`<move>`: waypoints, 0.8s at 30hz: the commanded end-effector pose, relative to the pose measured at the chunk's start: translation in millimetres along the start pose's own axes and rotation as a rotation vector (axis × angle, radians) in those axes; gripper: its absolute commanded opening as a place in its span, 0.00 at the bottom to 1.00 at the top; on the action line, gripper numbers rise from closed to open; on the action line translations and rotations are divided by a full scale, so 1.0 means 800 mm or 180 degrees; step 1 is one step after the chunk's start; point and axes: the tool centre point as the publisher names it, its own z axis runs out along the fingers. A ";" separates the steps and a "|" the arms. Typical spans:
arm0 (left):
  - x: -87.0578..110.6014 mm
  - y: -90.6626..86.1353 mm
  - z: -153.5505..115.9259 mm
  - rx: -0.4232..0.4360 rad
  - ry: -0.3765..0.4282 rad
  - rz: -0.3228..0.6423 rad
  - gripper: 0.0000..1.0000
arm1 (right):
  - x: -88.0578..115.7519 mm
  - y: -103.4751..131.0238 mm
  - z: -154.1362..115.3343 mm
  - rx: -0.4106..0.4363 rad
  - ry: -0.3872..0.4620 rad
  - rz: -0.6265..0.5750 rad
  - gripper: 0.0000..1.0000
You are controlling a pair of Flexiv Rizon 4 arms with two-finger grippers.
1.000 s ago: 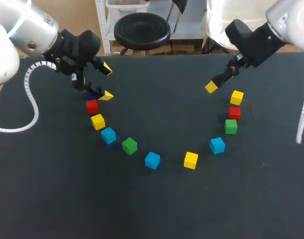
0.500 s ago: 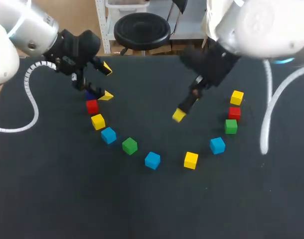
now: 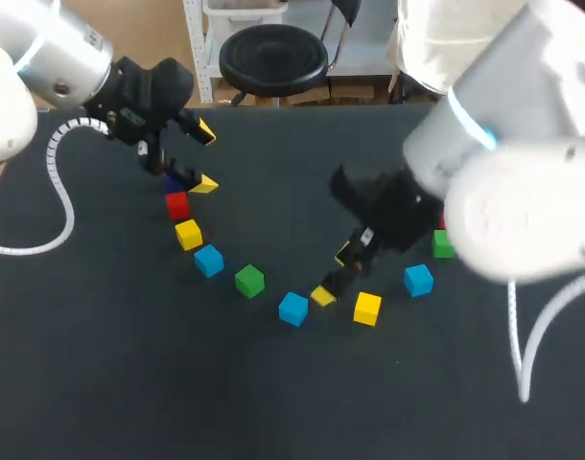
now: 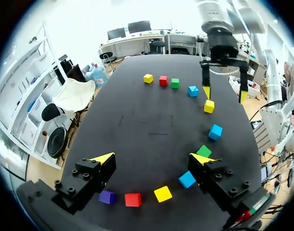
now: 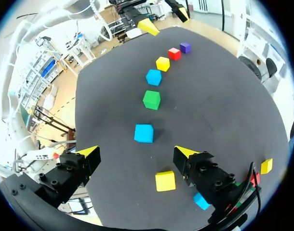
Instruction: Place the blue cubes, place green cubes on the blue cubes, place the yellow cubes on the green cubes, then place the red cubes on the yellow cubes, and place purple cube on the red cubes.
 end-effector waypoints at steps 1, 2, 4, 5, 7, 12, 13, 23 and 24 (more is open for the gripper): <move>0.000 0.000 0.000 0.0004 0.0005 0.0002 1.00 | -0.004 0.004 0.023 0.0492 -0.0055 -0.0053 1.00; 0.000 0.000 0.000 0.0004 0.0005 0.0002 1.00 | -0.005 0.004 0.027 0.0464 -0.0078 -0.0074 1.00; 0.000 0.000 0.000 0.0004 0.0005 0.0002 1.00 | -0.007 0.004 0.034 0.0404 -0.0096 -0.0034 1.00; 0.000 0.000 0.000 0.0004 0.0005 0.0002 1.00 | -0.008 0.003 0.036 0.0288 -0.0117 0.0015 1.00; 0.000 0.000 0.000 0.0004 0.0005 0.0002 1.00 | -0.008 0.000 0.038 0.0202 -0.0100 0.0102 1.00; 0.000 0.000 0.000 0.0004 0.0005 0.0002 1.00 | -0.008 0.000 0.038 0.0202 -0.0100 0.0102 1.00; 0.000 0.000 0.000 0.0004 0.0005 0.0002 1.00 | -0.008 0.000 0.038 0.0202 -0.0100 0.0102 1.00; 0.000 0.000 0.000 0.0004 0.0005 0.0002 1.00 | -0.008 0.000 0.038 0.0202 -0.0100 0.0102 1.00; 0.000 0.000 0.000 0.0004 0.0005 0.0002 1.00 | -0.008 0.000 0.038 0.0202 -0.0100 0.0102 1.00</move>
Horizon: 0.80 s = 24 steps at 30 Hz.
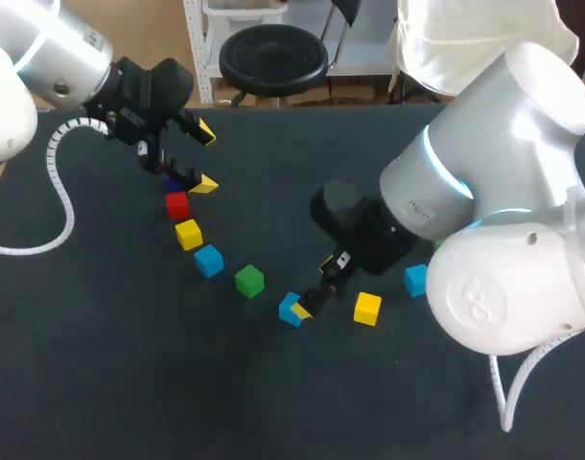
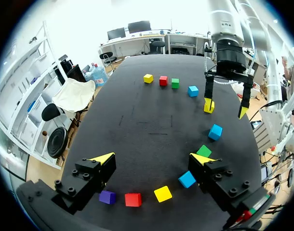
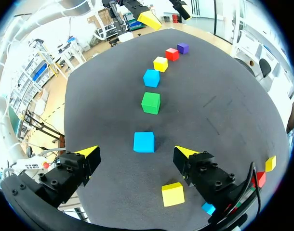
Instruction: Place the blue cubes, place green cubes on the blue cubes, place the yellow cubes on the green cubes, then place the red cubes on the yellow cubes, and place purple cube on the red cubes.
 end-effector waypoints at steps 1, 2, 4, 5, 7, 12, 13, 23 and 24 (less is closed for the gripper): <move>0.000 0.000 0.000 0.0004 0.0006 0.0002 1.00 | -0.001 0.000 -0.001 -0.0003 0.0007 0.0001 1.00; 0.000 0.000 0.000 0.0004 0.0006 0.0002 1.00 | -0.001 0.000 -0.001 -0.0003 0.0007 0.0001 1.00; 0.000 0.000 0.000 0.0004 0.0006 0.0002 1.00 | -0.001 0.000 -0.001 -0.0003 0.0007 0.0001 1.00; 0.000 0.000 0.000 0.0004 0.0006 0.0002 1.00 | -0.001 0.000 -0.001 -0.0003 0.0007 0.0001 1.00; 0.000 0.000 0.000 0.0004 0.0006 0.0002 1.00 | -0.001 0.000 -0.001 -0.0003 0.0007 0.0001 1.00; 0.000 0.000 0.000 0.0004 0.0006 0.0002 1.00 | 0.000 0.028 -0.006 0.0161 0.0111 -0.0111 1.00; 0.000 0.000 0.000 0.0004 0.0006 0.0002 1.00 | 0.001 0.034 -0.007 0.0187 0.0103 -0.0120 1.00; 0.000 0.000 0.000 0.0004 0.0006 0.0002 1.00 | 0.019 0.081 -0.001 0.0420 0.0037 -0.0349 1.00; 0.000 0.000 0.000 0.0004 0.0006 0.0002 1.00 | 0.022 0.083 0.001 0.0452 0.0033 -0.0380 1.00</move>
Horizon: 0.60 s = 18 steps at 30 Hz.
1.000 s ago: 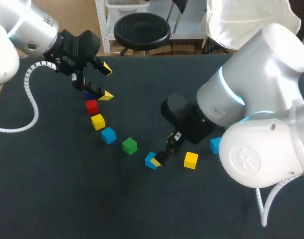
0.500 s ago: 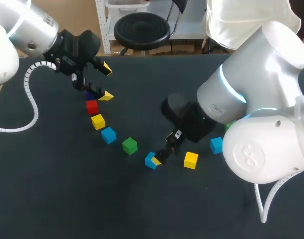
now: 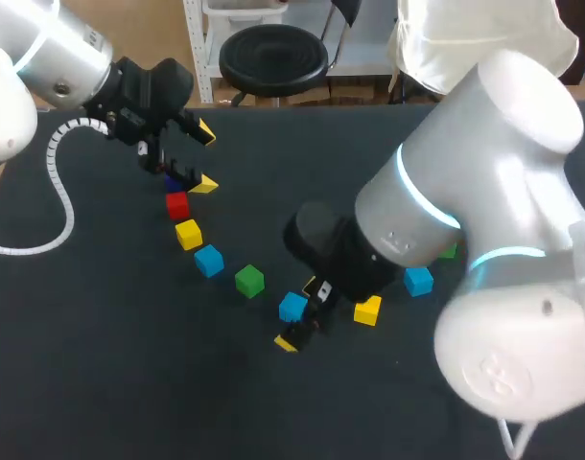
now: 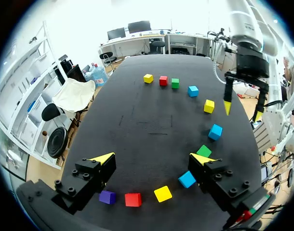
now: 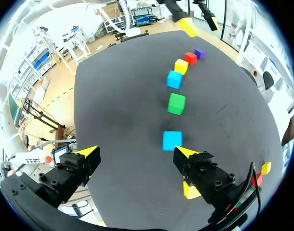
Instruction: Place the blue cubes, place green cubes on the blue cubes, place the yellow cubes on the green cubes, then place the red cubes on the yellow cubes, and place purple cube on the red cubes.
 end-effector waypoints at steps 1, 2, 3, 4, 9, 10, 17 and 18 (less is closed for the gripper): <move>0.000 0.000 0.000 0.0004 0.0006 0.0001 1.00 | 0.017 0.015 0.005 0.0411 -0.0081 -0.0080 1.00; 0.000 0.000 0.000 0.0004 0.0006 0.0001 1.00 | 0.021 0.015 0.006 0.0449 -0.0096 -0.0105 1.00; 0.000 0.000 0.000 0.0004 0.0006 0.0001 1.00 | 0.025 0.014 0.006 0.0479 -0.0143 -0.0164 1.00; 0.000 0.000 0.000 0.0004 0.0006 0.0001 1.00 | 0.028 0.014 0.007 0.0530 -0.0179 -0.0243 1.00; 0.000 0.000 0.000 0.0004 0.0006 0.0001 1.00 | 0.039 -0.001 0.006 0.0669 -0.0331 -0.0275 1.00; 0.000 0.000 0.000 0.0004 0.0006 0.0001 1.00 | 0.039 -0.003 0.006 0.0697 -0.0347 -0.0284 1.00; 0.000 0.000 0.000 0.0004 0.0006 0.0001 1.00 | 0.036 -0.014 0.012 0.0705 -0.0448 -0.0240 1.00; 0.000 0.000 0.000 0.0004 0.0006 0.0001 1.00 | 0.036 -0.015 0.014 0.0716 -0.0496 -0.0255 1.00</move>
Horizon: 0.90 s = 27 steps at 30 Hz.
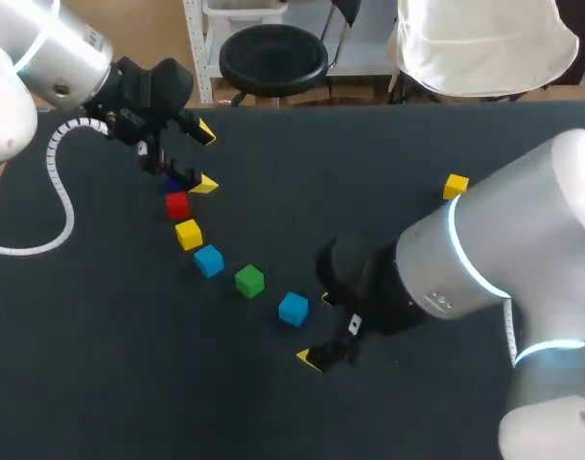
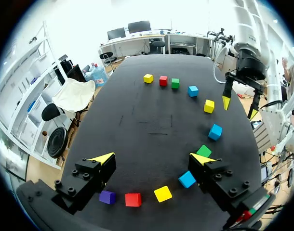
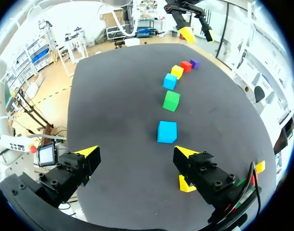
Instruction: Place the blue cubes, place green cubes on the blue cubes, place the yellow cubes on the green cubes, then place the red cubes on the yellow cubes, and place purple cube on the red cubes.
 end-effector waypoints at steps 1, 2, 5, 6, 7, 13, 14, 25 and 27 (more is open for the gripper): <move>0.000 0.000 0.000 0.0004 0.0006 0.0001 1.00 | 0.002 0.001 0.015 0.0371 -0.0107 -0.0014 1.00; 0.000 0.000 0.000 0.0004 0.0006 0.0001 1.00 | 0.002 -0.001 0.017 0.0365 -0.0122 -0.0006 1.00; 0.000 0.000 0.000 0.0004 0.0006 0.0001 1.00 | 0.001 -0.006 0.024 0.0364 -0.0147 -0.0025 1.00; 0.000 0.000 0.000 0.0004 0.0006 0.0001 1.00 | 0.001 -0.008 0.026 0.0373 -0.0147 -0.0031 1.00; 0.000 0.000 0.000 0.0004 0.0006 0.0001 1.00 | 0.000 -0.009 0.028 0.0373 -0.0160 -0.0049 1.00; 0.000 0.000 0.000 0.0004 0.0006 0.0001 1.00 | 0.000 -0.023 0.032 0.0328 -0.0237 -0.0075 1.00; 0.000 0.000 0.000 0.0004 0.0006 0.0001 1.00 | -0.001 -0.024 0.032 0.0326 -0.0247 -0.0084 1.00; 0.000 0.000 0.000 0.0004 0.0006 0.0001 1.00 | -0.003 -0.044 0.049 0.0191 -0.0361 -0.0081 1.00; 0.000 0.000 0.000 0.0004 0.0006 0.0001 1.00 | 0.000 -0.048 0.052 0.0142 -0.0395 -0.0053 1.00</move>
